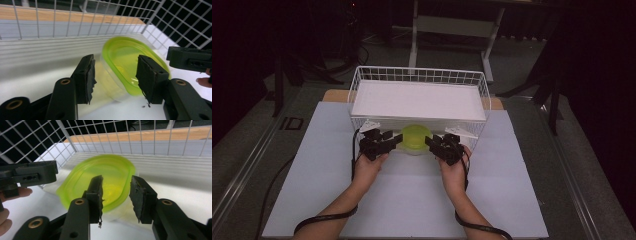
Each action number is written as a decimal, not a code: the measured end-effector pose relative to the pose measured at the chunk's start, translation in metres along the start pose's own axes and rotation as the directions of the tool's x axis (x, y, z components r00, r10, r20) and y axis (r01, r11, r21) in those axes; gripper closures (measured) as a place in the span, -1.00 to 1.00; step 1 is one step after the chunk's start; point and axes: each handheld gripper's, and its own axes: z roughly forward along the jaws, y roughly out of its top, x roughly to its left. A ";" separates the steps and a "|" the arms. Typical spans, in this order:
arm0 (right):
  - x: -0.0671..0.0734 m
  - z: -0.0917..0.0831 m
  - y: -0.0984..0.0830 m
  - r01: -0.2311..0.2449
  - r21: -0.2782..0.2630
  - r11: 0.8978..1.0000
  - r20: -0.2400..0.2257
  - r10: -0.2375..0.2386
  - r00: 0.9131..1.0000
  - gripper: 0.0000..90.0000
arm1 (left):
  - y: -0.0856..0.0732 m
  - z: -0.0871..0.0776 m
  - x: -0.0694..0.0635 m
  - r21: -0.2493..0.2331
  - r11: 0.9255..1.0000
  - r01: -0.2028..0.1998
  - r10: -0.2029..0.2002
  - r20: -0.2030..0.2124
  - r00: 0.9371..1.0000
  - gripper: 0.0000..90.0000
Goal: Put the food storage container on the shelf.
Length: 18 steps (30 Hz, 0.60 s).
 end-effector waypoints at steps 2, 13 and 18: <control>0.003 -0.005 -0.004 0.013 0.010 1.000 -0.009 -0.013 1.000 0.49 | -0.004 -0.007 0.000 0.004 1.000 0.001 -0.001 0.046 0.999 -0.14; 0.020 0.001 -0.035 0.067 0.141 0.988 -0.057 -0.059 0.997 1.00 | -0.034 -0.049 -0.018 -0.024 0.990 -0.138 0.140 0.132 0.981 -0.98; 0.023 0.013 -0.038 0.060 0.157 0.986 -0.054 -0.052 0.997 1.00 | -0.052 -0.058 -0.018 -0.035 0.988 -0.148 0.151 0.108 0.983 -0.98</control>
